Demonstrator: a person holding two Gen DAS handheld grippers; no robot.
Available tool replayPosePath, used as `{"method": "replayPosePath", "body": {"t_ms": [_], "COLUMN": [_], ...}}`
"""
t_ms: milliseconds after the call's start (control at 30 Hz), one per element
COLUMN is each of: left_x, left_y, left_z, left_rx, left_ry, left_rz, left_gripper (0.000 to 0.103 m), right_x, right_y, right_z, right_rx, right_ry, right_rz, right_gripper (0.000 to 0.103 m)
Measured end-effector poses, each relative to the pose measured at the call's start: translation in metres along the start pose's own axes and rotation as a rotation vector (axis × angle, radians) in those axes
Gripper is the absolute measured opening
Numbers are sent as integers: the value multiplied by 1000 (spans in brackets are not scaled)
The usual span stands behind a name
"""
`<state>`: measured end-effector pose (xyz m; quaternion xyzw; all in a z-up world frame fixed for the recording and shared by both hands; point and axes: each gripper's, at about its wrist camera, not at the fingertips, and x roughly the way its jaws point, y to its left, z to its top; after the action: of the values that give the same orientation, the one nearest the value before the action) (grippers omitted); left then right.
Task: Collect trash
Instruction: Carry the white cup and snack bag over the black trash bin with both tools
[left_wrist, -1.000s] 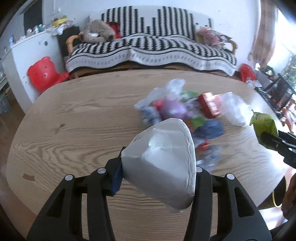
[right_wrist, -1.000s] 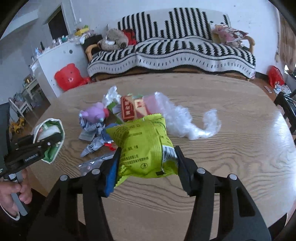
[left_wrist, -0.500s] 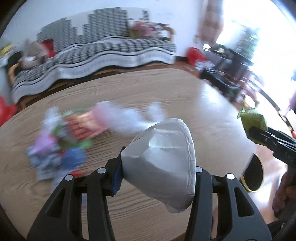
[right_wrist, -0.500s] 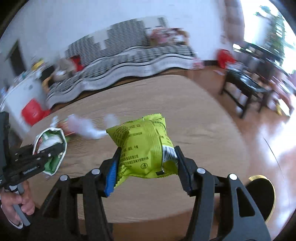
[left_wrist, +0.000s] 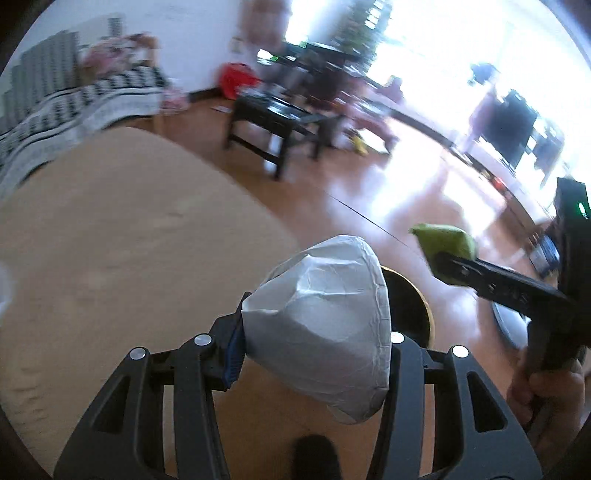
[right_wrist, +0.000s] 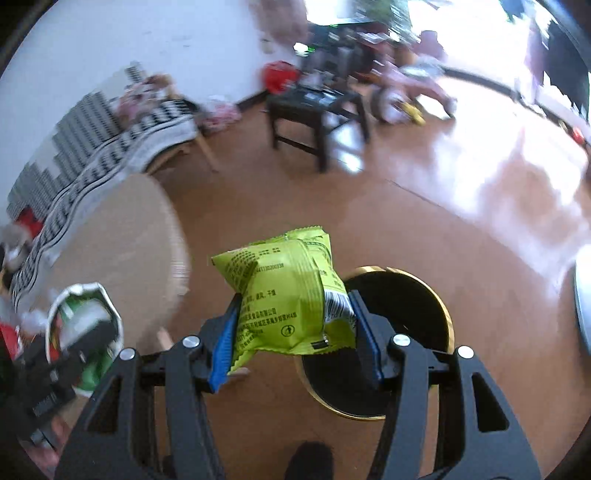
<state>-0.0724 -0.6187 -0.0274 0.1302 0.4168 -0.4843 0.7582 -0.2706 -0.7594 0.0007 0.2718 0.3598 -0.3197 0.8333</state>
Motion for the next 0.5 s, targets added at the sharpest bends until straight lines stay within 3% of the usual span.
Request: {"method": "replayPosePath", "body": {"t_ms": [133,267,500], "left_x": [39,70,125], "left_y": [-42,-52,-58], "left_z": [-12,-17,-17], "left_rx": [62,73,95], "left_ry": [58,108,176], "left_rz": [-65,-119,-123], "left_gripper": [47,47,48], "right_x": [13,24,35], "right_y": [-50,-73,-88], "right_z": [-7,-11,-10], "right_rx": [113,182,222], "right_ry": [62,103,122], "right_rz": [-18,-23,-30], "right_gripper": [55,55,56]}}
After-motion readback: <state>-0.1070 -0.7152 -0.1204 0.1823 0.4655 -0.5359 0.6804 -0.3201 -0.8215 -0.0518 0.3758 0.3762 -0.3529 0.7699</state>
